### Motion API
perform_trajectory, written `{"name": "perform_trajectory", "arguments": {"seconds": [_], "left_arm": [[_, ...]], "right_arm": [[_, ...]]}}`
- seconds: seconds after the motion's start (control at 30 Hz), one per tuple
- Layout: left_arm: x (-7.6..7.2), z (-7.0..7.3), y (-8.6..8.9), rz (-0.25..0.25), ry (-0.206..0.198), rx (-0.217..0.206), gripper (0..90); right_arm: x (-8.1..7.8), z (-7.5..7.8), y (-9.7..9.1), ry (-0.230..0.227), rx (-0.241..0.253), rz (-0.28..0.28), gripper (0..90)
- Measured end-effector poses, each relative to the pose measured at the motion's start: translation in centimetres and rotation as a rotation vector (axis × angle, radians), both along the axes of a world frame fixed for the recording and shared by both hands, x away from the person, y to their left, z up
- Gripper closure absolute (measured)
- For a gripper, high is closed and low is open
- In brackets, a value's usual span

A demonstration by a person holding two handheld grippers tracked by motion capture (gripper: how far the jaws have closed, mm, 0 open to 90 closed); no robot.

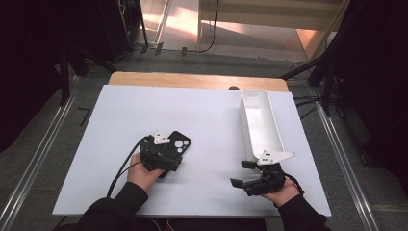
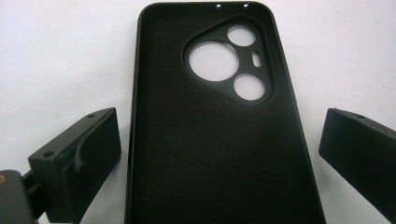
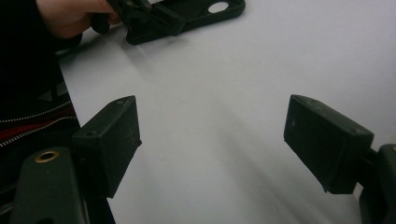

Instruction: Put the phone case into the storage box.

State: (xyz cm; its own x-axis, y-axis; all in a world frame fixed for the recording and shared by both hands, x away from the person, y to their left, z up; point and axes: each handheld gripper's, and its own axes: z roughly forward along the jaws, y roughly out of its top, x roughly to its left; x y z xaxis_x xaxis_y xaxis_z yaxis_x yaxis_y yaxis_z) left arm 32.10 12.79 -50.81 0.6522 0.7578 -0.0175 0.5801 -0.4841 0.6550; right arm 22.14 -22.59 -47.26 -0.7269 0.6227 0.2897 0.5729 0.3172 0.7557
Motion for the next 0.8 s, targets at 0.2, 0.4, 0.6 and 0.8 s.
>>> {"name": "perform_trajectory", "arguments": {"seconds": [0.2,0.4,0.6,0.8], "left_arm": [[-0.38,-0.38,-0.22,0.009,-0.044,0.033,0.0],[-0.45,-0.42,-0.25,0.013,-0.048,0.035,0.0],[-0.54,-0.33,-0.30,0.045,-0.050,0.028,2.4],[-0.88,-0.24,-0.29,0.052,-0.062,0.020,11.6]], "right_arm": [[-0.01,-0.01,0.02,-0.001,-0.001,0.000,17.0],[0.03,-0.04,0.04,-0.007,-0.004,0.004,17.0],[0.02,-0.05,0.10,-0.012,-0.006,0.009,17.0],[0.02,-0.05,0.09,-0.011,-0.006,0.009,17.0]]}}
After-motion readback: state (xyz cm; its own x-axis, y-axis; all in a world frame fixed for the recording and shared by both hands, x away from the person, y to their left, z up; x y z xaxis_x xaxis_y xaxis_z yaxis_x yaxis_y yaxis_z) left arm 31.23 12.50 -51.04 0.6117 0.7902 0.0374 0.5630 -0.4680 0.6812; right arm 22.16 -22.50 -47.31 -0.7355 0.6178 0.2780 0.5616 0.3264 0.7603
